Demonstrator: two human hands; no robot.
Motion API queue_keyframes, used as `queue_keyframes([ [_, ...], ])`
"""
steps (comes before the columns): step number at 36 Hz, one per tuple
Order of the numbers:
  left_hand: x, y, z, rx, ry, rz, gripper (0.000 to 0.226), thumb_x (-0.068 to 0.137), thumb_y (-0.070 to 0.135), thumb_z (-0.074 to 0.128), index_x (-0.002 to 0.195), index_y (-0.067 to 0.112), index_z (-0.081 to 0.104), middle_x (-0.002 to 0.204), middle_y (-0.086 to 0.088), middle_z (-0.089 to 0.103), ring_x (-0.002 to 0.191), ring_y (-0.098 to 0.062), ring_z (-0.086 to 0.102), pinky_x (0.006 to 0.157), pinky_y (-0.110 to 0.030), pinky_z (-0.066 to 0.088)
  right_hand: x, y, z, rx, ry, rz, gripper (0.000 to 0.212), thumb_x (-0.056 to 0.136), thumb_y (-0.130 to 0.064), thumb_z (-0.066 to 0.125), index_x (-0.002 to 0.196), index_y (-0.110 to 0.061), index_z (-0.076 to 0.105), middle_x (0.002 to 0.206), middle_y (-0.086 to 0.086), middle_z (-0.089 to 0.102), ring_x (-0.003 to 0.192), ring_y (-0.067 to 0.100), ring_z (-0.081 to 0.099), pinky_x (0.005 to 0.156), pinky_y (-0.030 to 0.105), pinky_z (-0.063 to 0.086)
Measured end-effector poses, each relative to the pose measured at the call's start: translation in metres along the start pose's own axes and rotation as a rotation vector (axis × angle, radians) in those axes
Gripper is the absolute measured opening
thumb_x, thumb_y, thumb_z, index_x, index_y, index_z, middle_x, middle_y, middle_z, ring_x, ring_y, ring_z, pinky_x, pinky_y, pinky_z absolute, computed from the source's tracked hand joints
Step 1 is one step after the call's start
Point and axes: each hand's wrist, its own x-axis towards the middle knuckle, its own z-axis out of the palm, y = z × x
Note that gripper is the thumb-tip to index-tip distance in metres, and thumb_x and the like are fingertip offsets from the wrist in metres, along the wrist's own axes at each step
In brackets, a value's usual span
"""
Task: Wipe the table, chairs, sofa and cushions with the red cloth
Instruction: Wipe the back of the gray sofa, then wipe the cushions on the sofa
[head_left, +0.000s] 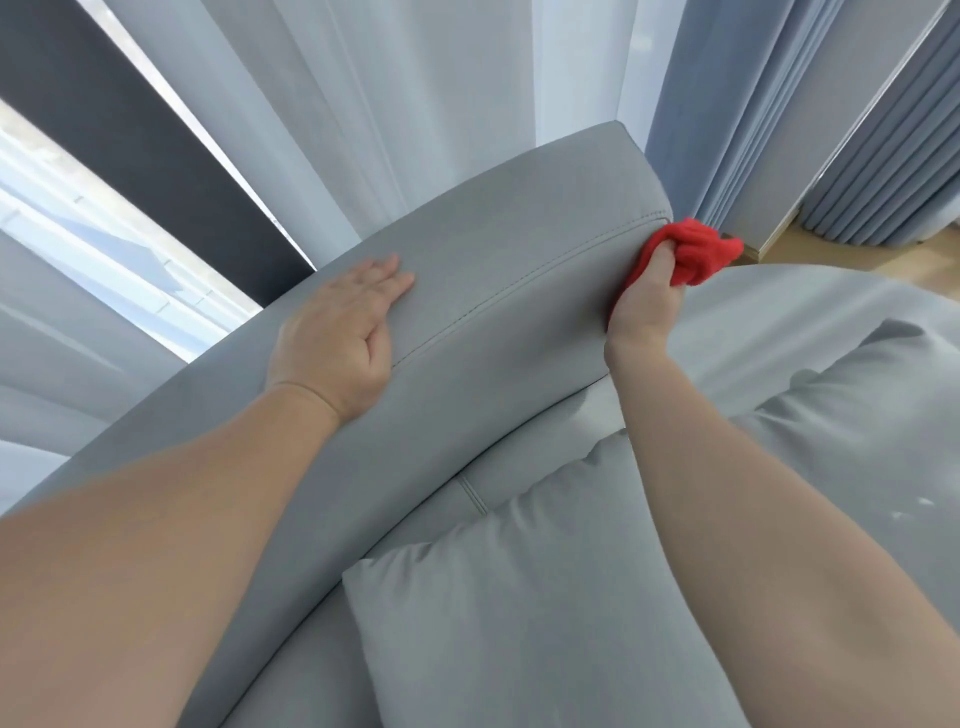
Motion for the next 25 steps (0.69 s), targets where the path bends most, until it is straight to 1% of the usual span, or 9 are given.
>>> queue_keyframes([
  [2,0.0,0.0,0.001,-0.001,0.016,0.001,0.049,0.088,0.013,0.035,0.132,0.021,0.055,0.142,0.004,0.048,0.134,-0.016,0.041,0.111,-0.033,0.03,-0.002,0.005,0.003,0.036,0.045,-0.007,0.019,0.097,-0.033,0.049,0.109,-0.022,0.059,0.119,-0.001,0.061,0.119,0.017,0.053,0.108,0.034,0.036],
  [6,0.0,0.0,0.003,-0.01,0.024,0.008,0.049,0.088,0.014,0.035,0.132,0.022,0.056,0.141,0.004,0.049,0.133,-0.016,0.042,0.11,-0.036,0.032,-0.009,0.024,0.006,0.061,0.118,0.058,0.015,0.097,-0.029,0.05,0.089,-0.023,0.061,0.093,-0.013,0.061,0.099,0.013,0.056,0.094,0.028,0.04],
  [11,0.001,0.001,0.005,-0.016,0.043,0.032,0.047,0.088,0.01,0.038,0.131,0.019,0.057,0.14,0.002,0.05,0.132,-0.019,0.043,0.11,-0.035,0.032,-0.025,0.07,0.0,0.014,0.186,0.229,0.019,0.095,-0.032,0.048,0.107,-0.02,0.057,0.114,-0.002,0.059,0.113,0.019,0.053,0.103,0.033,0.038],
  [13,0.001,0.001,0.005,-0.014,0.048,0.042,0.047,0.088,0.008,0.04,0.13,0.018,0.058,0.139,0.0,0.052,0.131,-0.021,0.045,0.109,-0.034,0.033,-0.034,0.083,0.003,-0.016,0.169,0.355,0.029,0.092,-0.041,0.047,0.112,-0.023,0.058,0.12,-0.001,0.058,0.118,0.022,0.051,0.108,0.039,0.035],
  [15,0.001,-0.001,0.004,-0.019,0.047,0.047,0.046,0.088,0.008,0.04,0.129,0.016,0.059,0.138,-0.001,0.052,0.13,-0.022,0.045,0.109,-0.035,0.033,-0.05,0.09,0.003,0.022,0.131,0.493,0.032,0.09,-0.044,0.048,0.113,-0.024,0.059,0.119,-0.002,0.057,0.115,0.021,0.051,0.107,0.039,0.038],
  [18,0.0,-0.008,0.003,-0.023,0.025,0.029,0.047,0.089,0.011,0.037,0.131,0.018,0.057,0.139,0.001,0.051,0.132,-0.02,0.044,0.109,-0.036,0.034,-0.077,0.081,-0.004,0.088,0.014,0.62,0.02,0.092,-0.04,0.049,0.085,-0.024,0.057,0.09,-0.003,0.058,0.089,0.021,0.055,0.086,0.035,0.045],
  [21,0.0,-0.012,0.004,-0.031,-0.032,0.009,0.049,0.089,0.013,0.034,0.133,0.018,0.055,0.142,0.001,0.048,0.134,-0.021,0.041,0.111,-0.037,0.031,-0.095,0.054,-0.028,0.145,-0.192,0.628,0.03,0.094,-0.03,0.044,0.07,-0.015,0.051,0.067,0.006,0.053,0.062,0.025,0.054,0.064,0.035,0.047],
  [23,0.004,-0.008,0.005,-0.022,-0.09,-0.025,0.048,0.092,0.009,0.034,0.136,0.018,0.051,0.145,0.0,0.044,0.136,-0.021,0.037,0.114,-0.036,0.026,-0.105,0.027,-0.05,0.146,-0.385,0.607,0.037,0.094,-0.028,0.039,0.066,-0.012,0.056,0.067,0.008,0.056,0.059,0.027,0.061,0.061,0.037,0.052],
  [25,0.007,0.005,0.001,-0.008,-0.183,-0.112,0.049,0.095,0.006,0.034,0.141,0.018,0.044,0.151,0.0,0.036,0.14,-0.02,0.03,0.116,-0.034,0.018,-0.113,-0.003,-0.071,0.083,-0.553,0.65,0.04,0.094,-0.034,0.039,0.077,-0.013,0.069,0.086,0.013,0.069,0.074,0.032,0.069,0.073,0.047,0.052],
])
